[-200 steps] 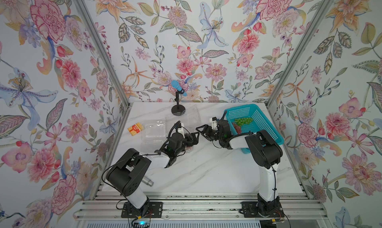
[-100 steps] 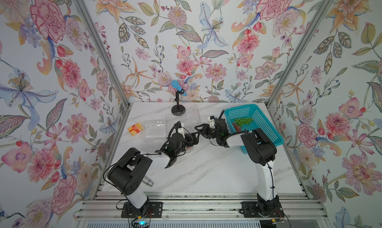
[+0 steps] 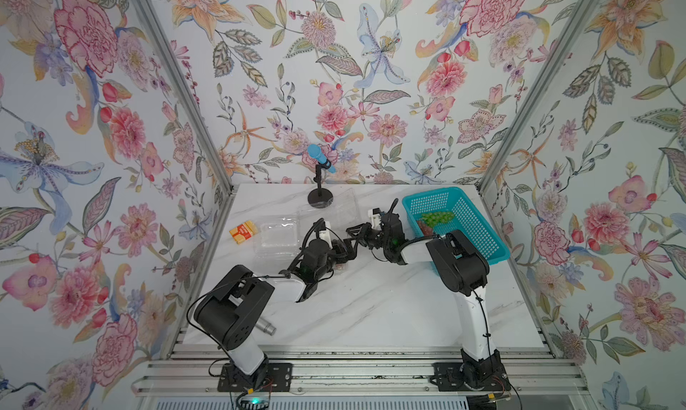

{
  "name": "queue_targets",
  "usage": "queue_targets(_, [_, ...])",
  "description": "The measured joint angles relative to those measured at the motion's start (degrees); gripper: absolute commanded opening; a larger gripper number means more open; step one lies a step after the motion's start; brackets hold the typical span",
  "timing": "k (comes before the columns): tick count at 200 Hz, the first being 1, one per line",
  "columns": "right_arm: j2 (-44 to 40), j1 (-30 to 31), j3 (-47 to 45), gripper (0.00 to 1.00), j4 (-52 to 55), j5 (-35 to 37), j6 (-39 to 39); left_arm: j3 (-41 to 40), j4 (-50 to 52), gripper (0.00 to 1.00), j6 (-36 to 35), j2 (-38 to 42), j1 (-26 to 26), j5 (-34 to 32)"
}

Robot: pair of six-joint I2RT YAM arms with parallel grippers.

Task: Pack grapes into containers
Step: Adjust the packing box at the center of the board.

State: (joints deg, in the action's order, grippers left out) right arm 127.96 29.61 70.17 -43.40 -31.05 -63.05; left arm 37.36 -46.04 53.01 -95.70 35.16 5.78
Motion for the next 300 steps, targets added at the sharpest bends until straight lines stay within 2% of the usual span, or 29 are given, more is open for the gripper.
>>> queue_targets(16, [0.0, 0.0, 0.0, 0.17, -0.5, 0.0, -0.1, 0.0, 0.0, 1.0, 0.0, 0.0, 0.0, 0.0])
queue_targets(88, [-0.2, 0.0, -4.2, 0.13, -6.7, 0.3, -0.7, -0.1, 0.4, 1.0, -0.9, 0.0, 0.0, 0.0])
queue_targets(190, [-6.6, 0.6, -14.8, 0.14, -10.0, 2.1, -0.6, -0.2, 2.6, 1.0, -3.3, 0.5, -0.4, -0.1])
queue_targets(264, [-8.3, 0.6, -17.2, 0.14, -10.0, 2.1, 0.2, 3.9, 6.6, 1.0, -4.6, -0.2, -0.4, -0.2])
queue_targets(300, [-8.5, 0.3, -17.5, 0.17, -10.0, 1.9, 0.2, 4.2, 6.5, 1.0, -4.6, -1.4, -0.4, -0.2])
